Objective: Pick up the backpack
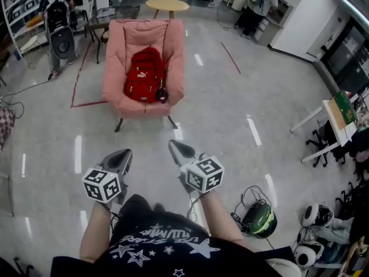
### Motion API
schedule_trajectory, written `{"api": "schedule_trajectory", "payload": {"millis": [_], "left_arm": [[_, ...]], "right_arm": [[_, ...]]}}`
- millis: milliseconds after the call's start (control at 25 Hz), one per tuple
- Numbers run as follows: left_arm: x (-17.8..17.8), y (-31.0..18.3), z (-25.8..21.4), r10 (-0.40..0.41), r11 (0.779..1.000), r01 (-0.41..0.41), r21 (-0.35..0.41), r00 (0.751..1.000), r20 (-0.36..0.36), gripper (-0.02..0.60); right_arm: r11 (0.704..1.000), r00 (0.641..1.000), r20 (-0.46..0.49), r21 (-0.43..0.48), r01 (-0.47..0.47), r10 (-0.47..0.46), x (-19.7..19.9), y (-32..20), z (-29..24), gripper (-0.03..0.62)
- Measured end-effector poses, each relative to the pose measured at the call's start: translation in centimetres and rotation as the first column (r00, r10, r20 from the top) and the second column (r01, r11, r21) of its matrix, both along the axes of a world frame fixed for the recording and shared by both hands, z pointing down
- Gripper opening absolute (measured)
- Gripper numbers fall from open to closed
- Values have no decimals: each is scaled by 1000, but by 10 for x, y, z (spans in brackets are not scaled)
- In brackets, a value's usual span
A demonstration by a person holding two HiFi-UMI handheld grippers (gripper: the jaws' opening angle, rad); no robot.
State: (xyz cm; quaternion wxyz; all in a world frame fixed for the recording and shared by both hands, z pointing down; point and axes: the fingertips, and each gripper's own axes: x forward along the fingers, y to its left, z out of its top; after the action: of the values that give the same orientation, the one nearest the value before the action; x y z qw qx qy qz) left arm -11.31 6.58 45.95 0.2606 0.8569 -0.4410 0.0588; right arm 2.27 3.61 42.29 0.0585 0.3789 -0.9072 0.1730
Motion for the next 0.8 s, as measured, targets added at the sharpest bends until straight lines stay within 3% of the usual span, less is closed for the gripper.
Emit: {"api": "schedule_trajectory", "payload": {"millis": [360,520,800], "left_arm": [[0,16,7,3,999,-3,-33,1000,5,9],[12,10,19,-7,999,5,-54,1000,-28,9],[0,-4,15,-15,999,12,-51,998,-60,9]], "right_arm": [[996,999,8,-78,-51,51,17,10,24,0],[995,998,-18,-80,-60,59,29,7,31,0],[993,995,-39,-82,-90,87,26,-3,28,0]]}}
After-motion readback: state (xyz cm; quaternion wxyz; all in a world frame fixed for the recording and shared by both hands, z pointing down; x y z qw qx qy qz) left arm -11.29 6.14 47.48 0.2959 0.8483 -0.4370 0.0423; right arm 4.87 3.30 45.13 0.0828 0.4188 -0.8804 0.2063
